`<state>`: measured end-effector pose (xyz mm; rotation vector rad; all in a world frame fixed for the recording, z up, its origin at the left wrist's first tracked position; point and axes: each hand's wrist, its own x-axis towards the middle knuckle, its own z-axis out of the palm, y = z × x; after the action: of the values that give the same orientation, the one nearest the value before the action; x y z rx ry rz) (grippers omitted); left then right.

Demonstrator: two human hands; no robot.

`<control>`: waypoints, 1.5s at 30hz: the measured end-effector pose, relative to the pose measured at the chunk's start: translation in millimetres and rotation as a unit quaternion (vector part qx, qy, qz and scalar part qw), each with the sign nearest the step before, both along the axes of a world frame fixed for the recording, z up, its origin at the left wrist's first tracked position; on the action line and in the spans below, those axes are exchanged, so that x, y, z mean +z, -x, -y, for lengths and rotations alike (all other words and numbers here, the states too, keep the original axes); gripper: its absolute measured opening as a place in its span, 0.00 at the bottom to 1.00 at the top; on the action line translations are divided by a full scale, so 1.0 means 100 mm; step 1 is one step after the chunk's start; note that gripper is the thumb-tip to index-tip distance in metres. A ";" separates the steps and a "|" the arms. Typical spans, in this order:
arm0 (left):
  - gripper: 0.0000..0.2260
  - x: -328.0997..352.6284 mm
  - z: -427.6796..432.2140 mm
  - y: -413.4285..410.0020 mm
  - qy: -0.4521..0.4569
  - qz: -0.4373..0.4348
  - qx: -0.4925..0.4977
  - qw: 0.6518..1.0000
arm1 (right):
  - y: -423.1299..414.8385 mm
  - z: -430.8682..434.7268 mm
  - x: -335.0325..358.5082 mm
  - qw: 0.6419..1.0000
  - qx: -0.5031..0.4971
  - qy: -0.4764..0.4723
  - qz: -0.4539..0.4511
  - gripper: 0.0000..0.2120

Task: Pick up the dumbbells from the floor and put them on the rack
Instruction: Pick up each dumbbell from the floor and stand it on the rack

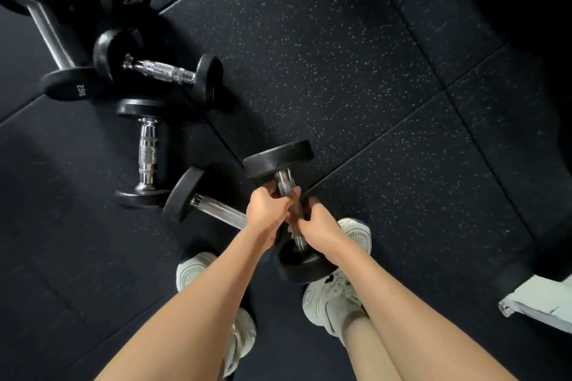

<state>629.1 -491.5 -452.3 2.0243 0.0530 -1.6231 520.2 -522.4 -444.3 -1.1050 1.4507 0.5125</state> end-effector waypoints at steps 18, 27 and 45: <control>0.18 4.76 0.26 -0.18 0.153 0.089 -0.126 0.976 | -0.03 0.07 4.80 0.975 -0.143 0.077 0.150 0.15; 0.08 6.36 0.69 0.27 0.243 0.175 -0.225 0.927 | 0.45 0.23 6.34 0.927 -0.237 0.154 0.247 0.08; 0.10 7.05 3.45 2.59 0.285 0.161 -0.307 0.894 | 2.57 2.69 6.80 0.888 -0.327 0.282 0.161 0.11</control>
<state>369.7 -836.3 252.7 1.8758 -1.1513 -1.3587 262.9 -791.9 235.8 -0.9848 1.5920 -0.5830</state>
